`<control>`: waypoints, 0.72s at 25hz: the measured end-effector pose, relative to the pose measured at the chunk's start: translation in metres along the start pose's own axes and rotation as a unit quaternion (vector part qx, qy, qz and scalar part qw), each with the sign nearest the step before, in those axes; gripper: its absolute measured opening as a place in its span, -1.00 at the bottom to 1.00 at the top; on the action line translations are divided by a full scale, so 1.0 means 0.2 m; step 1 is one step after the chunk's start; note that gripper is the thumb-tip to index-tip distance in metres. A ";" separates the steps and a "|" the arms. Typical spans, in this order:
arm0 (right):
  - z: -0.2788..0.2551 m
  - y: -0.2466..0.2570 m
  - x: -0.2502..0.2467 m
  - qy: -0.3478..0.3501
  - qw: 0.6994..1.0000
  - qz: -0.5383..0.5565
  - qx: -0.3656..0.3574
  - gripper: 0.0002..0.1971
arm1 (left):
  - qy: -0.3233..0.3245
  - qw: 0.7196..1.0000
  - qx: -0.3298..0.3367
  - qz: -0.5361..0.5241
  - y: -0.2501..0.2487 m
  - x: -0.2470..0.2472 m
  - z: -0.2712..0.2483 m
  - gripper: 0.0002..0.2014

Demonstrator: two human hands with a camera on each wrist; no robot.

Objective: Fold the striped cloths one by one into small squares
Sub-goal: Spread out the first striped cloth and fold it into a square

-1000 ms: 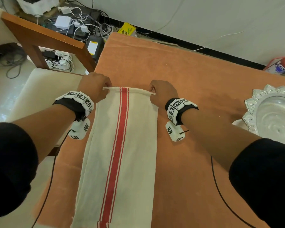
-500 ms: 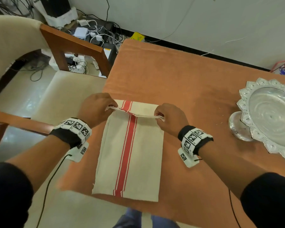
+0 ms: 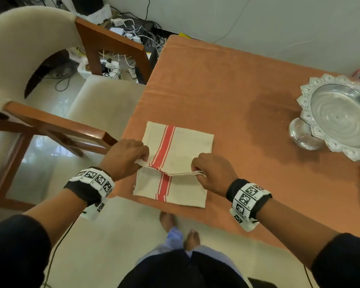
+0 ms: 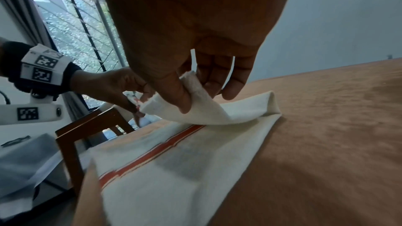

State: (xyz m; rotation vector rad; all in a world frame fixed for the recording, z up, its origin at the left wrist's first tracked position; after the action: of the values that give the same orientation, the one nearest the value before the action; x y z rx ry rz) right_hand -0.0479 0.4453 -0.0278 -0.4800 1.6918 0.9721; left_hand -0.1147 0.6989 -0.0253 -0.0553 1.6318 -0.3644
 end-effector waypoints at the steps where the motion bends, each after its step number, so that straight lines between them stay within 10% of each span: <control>1: -0.04 0.03 0.04 0.008 1.000 -0.006 -0.011 -0.88 | 0.014 1.000 0.000 -0.001 -0.02 0.04 -0.07 -0.82; 18: -0.34 0.09 0.31 0.066 0.991 -0.116 -0.032 -0.80 | 0.012 0.994 -0.104 0.032 -0.23 0.29 -0.48 -0.80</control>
State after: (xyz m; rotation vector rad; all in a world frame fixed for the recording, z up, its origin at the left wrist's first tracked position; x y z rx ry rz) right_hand -0.1240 0.4108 -0.0726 -0.7798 1.6804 0.8405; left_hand -0.2221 0.6593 -0.0637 -0.1550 1.6863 -0.1451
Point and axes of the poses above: each hand's wrist, its own z-axis towards the middle knuckle, its own x-axis out of the palm, y = z × x, the point moved 6 cm from there along z, towards the middle knuckle, and after that the axes turned 2 degrees about -y, right-handed, at the moved point
